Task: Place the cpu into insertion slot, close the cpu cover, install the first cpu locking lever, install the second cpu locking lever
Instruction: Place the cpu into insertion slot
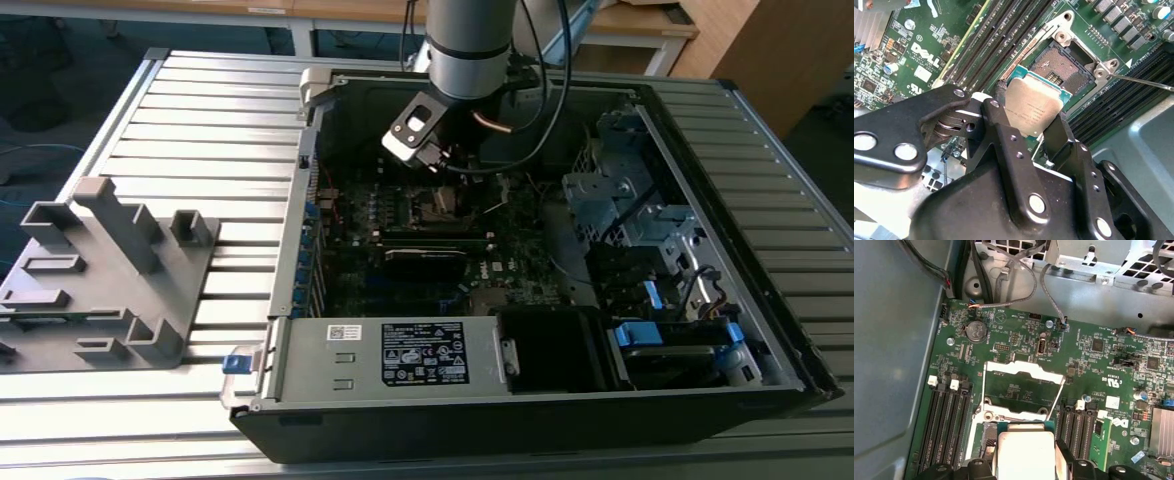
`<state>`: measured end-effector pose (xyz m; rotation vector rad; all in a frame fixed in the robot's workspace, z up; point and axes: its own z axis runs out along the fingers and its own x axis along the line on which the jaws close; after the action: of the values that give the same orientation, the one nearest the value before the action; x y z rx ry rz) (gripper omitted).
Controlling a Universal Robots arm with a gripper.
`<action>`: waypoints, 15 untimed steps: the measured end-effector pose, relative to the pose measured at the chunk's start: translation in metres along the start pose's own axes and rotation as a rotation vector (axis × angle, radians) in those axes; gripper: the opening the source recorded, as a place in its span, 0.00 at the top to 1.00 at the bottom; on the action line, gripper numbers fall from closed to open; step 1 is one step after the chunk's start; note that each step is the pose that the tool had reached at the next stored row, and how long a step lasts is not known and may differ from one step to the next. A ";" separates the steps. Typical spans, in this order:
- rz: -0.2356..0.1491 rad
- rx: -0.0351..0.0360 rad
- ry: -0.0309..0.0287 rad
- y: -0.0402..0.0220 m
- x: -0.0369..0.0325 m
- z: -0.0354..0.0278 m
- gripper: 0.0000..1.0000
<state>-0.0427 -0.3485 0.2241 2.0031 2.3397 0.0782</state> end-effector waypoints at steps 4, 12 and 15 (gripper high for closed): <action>0.068 0.0010 -0.0055 0.0000 0.0000 0.0001 0.46; 0.182 0.0026 -0.0145 -0.0001 0.0000 0.0006 0.46; 0.183 0.0024 -0.0128 0.0000 0.0010 0.0007 0.46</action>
<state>-0.0428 -0.3475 0.2233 2.2064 2.1446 0.0707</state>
